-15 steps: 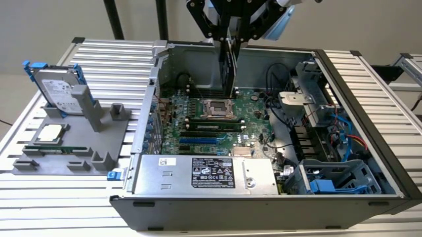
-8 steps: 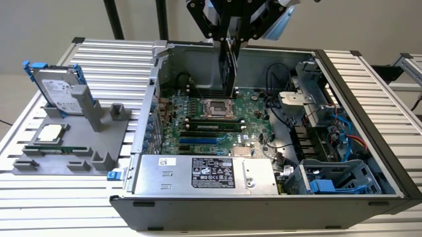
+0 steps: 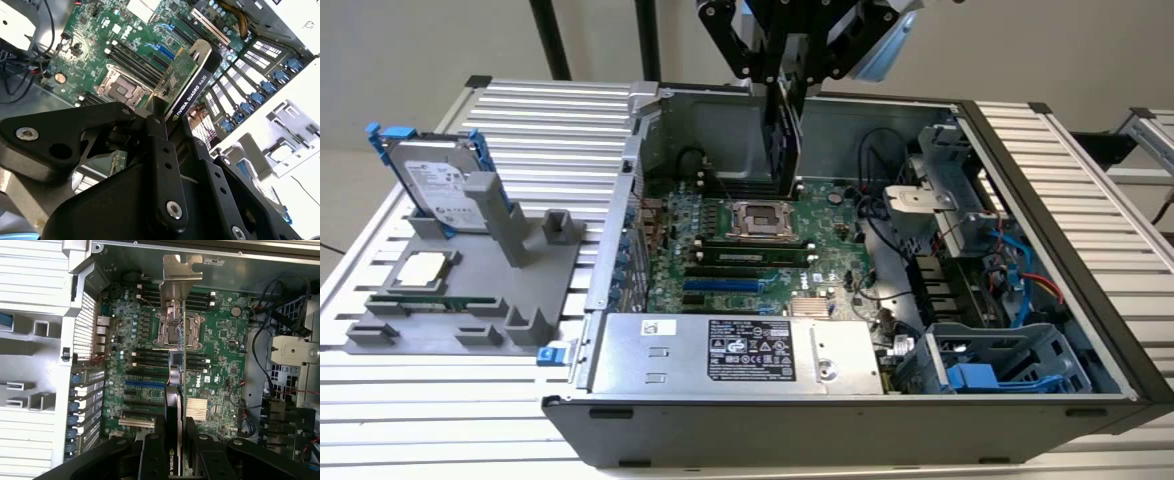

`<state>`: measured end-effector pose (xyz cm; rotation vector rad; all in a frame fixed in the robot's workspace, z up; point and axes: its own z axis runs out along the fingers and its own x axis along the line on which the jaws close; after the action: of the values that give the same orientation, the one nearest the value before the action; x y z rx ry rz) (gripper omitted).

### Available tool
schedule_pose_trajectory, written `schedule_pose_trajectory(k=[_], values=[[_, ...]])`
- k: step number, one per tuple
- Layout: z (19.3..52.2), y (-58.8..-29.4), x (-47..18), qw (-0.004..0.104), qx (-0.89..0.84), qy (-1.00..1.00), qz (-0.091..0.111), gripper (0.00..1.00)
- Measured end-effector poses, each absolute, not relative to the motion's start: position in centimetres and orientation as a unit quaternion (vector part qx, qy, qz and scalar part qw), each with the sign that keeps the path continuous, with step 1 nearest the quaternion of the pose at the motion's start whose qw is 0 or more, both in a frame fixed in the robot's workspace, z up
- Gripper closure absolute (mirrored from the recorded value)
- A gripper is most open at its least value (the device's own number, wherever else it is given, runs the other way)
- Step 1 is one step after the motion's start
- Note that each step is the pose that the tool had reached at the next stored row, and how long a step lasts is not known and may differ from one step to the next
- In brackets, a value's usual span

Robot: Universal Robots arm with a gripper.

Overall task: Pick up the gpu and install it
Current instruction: 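Insert the gpu into the slot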

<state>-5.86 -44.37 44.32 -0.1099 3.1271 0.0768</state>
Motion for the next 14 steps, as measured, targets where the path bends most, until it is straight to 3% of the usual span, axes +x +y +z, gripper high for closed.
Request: schedule_pose_trajectory(k=[14], values=[[44.32, -44.37, -5.86, 0.005, -0.061, 0.998, 0.025, 1.00]])
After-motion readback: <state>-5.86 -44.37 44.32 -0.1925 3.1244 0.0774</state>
